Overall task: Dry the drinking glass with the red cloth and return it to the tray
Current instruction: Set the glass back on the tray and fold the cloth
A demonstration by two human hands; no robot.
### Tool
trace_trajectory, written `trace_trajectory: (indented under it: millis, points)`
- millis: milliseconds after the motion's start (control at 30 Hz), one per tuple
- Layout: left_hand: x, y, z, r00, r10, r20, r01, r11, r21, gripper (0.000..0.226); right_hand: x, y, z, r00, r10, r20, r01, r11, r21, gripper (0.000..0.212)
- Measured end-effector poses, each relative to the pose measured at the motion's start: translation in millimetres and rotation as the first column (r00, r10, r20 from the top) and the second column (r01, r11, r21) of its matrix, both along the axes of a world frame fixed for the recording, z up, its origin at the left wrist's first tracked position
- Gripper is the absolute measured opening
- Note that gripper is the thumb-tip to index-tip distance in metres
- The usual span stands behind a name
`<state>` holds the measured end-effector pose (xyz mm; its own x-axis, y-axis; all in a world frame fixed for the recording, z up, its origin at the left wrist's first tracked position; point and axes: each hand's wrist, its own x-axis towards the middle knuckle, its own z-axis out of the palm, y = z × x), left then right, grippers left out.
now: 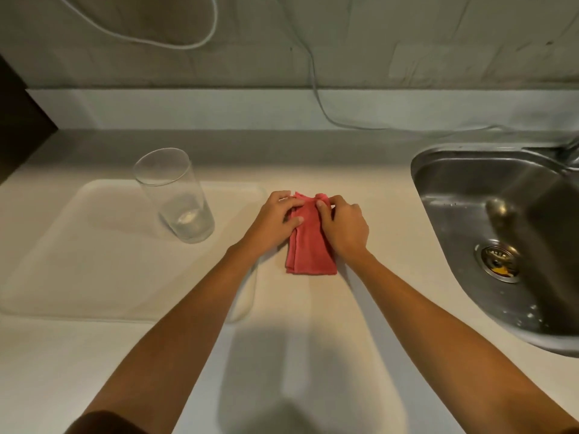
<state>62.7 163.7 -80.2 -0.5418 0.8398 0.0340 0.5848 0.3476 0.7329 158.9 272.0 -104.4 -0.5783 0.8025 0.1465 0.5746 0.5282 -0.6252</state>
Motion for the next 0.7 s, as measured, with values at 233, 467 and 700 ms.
trace_trajectory:
  millis: [233,467,700]
  points:
    - [3,-8,-4,0.938,-0.141,-0.317,0.105,0.986,-0.129,0.043,9,-6,3,0.995,0.031,-0.096,-0.020,0.993,0.115,0.027]
    - [14,-18,-12,0.817,-0.323,-0.477,0.057,0.869,-0.491,0.056,31,-33,-8,0.950,0.246,0.194,-0.284,0.937,0.204,0.058]
    - [21,-23,-19,0.837,-0.238,-0.493,0.021,0.914,-0.405,0.079,32,-35,-10,0.959,0.225,0.169,-0.248,0.960,0.127,0.058]
